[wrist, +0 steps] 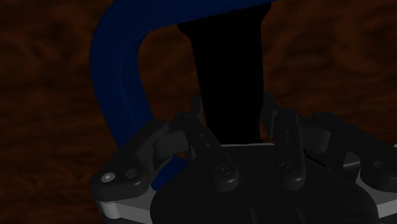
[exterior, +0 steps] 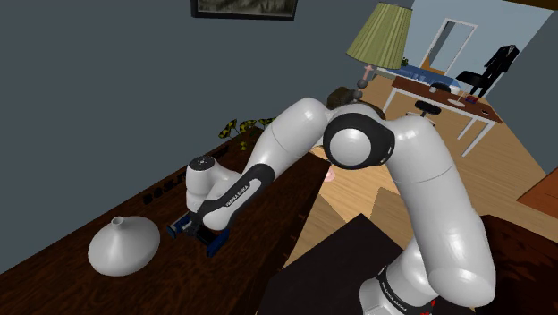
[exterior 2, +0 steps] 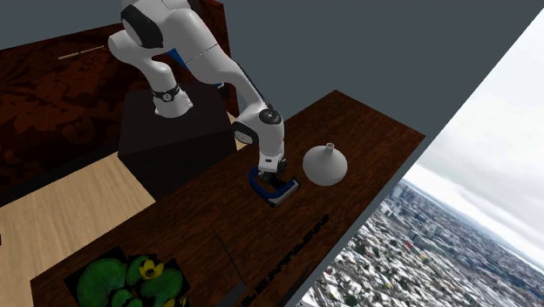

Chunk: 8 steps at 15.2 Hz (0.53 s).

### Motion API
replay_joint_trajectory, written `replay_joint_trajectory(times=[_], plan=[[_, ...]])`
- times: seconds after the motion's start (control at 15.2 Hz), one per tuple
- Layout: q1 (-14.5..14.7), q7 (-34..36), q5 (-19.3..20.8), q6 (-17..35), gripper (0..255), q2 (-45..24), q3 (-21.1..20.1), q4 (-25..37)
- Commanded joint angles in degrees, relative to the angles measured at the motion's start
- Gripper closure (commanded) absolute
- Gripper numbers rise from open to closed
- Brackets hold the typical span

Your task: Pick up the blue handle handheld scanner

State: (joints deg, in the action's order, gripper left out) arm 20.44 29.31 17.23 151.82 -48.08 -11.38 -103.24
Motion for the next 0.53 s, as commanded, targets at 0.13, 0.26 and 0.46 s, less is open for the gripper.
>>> replay_joint_trajectory(times=[0.13,0.26,0.46], plan=[[0.0,0.0,0.0,0.0,255,-0.1,0.0,0.1],[0.0,0.0,0.0,0.0,255,-0.1,0.0,0.1],[-0.1,0.0,-0.1,-0.3,255,0.7,-0.1,-0.4]])
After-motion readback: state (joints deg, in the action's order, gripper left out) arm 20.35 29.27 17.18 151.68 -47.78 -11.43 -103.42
